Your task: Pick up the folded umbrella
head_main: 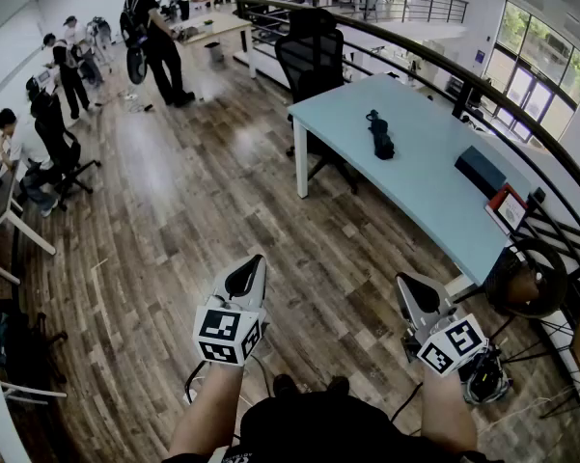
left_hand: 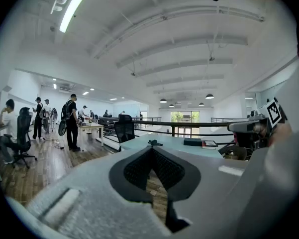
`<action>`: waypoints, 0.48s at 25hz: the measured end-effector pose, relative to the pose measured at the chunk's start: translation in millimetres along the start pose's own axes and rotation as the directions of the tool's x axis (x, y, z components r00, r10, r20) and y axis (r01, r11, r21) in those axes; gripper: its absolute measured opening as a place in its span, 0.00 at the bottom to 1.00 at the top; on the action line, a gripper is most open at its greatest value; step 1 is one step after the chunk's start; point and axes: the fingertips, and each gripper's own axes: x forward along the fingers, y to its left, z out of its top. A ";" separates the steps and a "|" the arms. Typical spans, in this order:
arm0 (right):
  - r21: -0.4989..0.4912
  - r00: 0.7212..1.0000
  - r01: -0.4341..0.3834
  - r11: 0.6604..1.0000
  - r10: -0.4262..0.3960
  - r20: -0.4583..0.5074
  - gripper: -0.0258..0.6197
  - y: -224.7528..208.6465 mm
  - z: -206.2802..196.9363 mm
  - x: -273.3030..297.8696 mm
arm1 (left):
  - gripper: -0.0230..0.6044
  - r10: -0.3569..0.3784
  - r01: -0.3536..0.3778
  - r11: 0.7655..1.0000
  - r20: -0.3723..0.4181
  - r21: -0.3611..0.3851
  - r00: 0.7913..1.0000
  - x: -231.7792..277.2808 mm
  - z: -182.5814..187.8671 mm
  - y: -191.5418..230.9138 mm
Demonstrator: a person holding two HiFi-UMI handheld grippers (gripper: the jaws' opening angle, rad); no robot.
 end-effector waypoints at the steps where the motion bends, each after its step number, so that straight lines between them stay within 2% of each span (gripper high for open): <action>1: 0.002 1.000 -0.001 1.000 0.001 0.000 0.04 1.9 -0.2 2.0 | 0.04 -0.001 0.001 1.000 -0.002 0.001 1.000 -1.3 -0.6 1.9; 9: 0.015 1.000 -0.004 1.000 0.005 -0.003 0.04 25.3 -3.7 16.3 | 0.04 -0.017 0.018 0.999 0.006 -0.050 1.000 -25.4 -2.2 25.6; 12: -0.002 1.000 -0.020 1.000 0.020 -0.020 0.04 39.9 -9.2 23.4 | 0.04 -0.073 0.075 0.994 0.031 -0.075 0.997 -39.9 -5.1 33.7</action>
